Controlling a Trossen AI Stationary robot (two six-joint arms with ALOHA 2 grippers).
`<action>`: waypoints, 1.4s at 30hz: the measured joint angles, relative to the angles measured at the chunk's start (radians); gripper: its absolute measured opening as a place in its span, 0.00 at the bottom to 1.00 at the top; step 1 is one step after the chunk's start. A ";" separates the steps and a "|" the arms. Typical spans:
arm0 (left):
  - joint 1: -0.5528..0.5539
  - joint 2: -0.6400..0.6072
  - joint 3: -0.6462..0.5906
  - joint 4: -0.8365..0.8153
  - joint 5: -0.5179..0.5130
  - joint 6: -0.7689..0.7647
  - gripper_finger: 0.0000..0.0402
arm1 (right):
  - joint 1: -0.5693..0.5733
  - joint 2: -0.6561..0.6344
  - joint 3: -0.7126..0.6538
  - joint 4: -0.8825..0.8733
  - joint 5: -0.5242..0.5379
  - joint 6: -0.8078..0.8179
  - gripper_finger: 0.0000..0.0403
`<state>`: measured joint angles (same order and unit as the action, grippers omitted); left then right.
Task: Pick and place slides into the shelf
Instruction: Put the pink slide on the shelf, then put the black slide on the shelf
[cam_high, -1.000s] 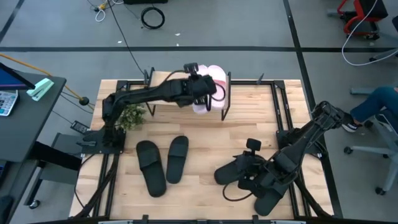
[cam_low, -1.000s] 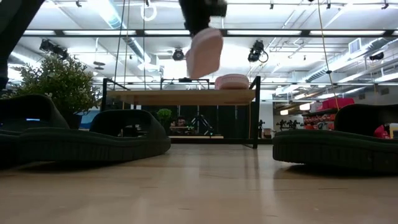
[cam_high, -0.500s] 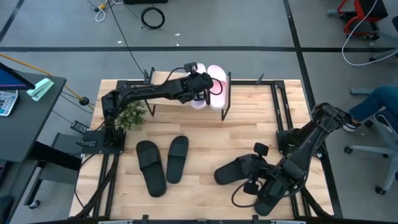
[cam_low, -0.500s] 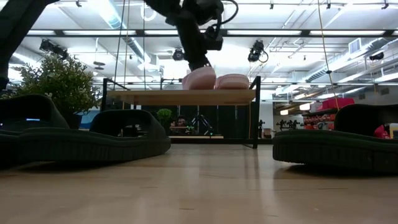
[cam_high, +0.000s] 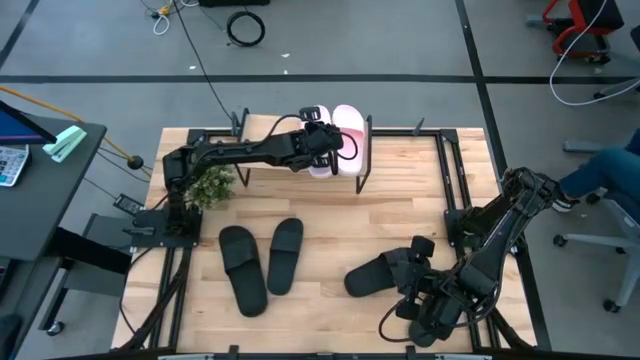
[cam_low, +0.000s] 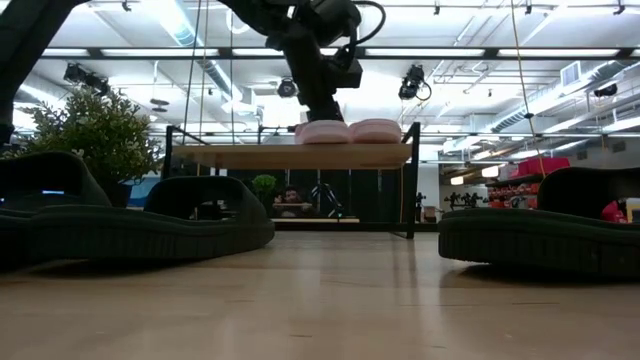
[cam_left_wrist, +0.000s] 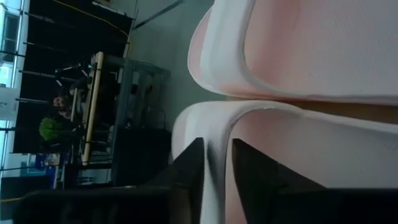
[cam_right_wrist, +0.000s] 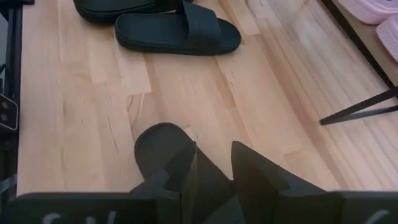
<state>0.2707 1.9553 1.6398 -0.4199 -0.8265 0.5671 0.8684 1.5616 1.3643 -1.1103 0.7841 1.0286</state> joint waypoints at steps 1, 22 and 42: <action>0.000 0.000 0.000 -0.001 0.000 0.003 0.26 | 0.000 0.000 0.000 0.000 0.000 0.000 0.26; -0.173 -0.001 0.103 -0.007 -0.243 0.153 0.54 | -0.002 0.000 0.000 0.000 0.002 -0.035 0.26; -0.659 -0.004 0.534 -1.081 0.226 -0.930 0.45 | -0.002 0.000 0.000 0.008 0.000 0.273 0.26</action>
<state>-0.3885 1.9511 2.1735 -1.5013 -0.6002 -0.3631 0.8661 1.5616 1.3640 -1.1023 0.7845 1.3012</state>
